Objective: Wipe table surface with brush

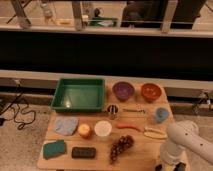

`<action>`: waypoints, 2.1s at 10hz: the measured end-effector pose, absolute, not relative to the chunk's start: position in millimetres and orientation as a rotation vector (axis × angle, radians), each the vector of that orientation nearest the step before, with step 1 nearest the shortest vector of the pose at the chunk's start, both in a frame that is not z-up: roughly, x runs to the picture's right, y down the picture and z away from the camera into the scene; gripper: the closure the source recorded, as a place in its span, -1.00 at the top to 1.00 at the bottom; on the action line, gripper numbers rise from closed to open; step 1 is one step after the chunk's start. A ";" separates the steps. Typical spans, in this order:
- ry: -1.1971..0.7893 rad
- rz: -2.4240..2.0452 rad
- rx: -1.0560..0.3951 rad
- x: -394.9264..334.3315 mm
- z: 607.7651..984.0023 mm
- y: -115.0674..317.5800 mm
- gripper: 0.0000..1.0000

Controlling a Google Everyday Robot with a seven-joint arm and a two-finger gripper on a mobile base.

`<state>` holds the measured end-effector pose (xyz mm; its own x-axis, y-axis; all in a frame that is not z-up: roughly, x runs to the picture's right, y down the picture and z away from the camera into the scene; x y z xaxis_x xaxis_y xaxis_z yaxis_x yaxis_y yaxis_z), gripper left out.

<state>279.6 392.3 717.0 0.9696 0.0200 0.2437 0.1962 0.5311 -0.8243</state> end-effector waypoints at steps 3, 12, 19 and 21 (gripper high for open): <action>-0.241 -0.112 -1.009 277.6 713.4 391.0 -0.84; -0.248 -0.169 -1.018 264.2 713.8 388.0 -0.84; -0.305 -0.329 -0.926 183.8 690.0 342.5 -0.84; -0.303 -0.330 -0.915 193.4 691.9 329.0 -0.84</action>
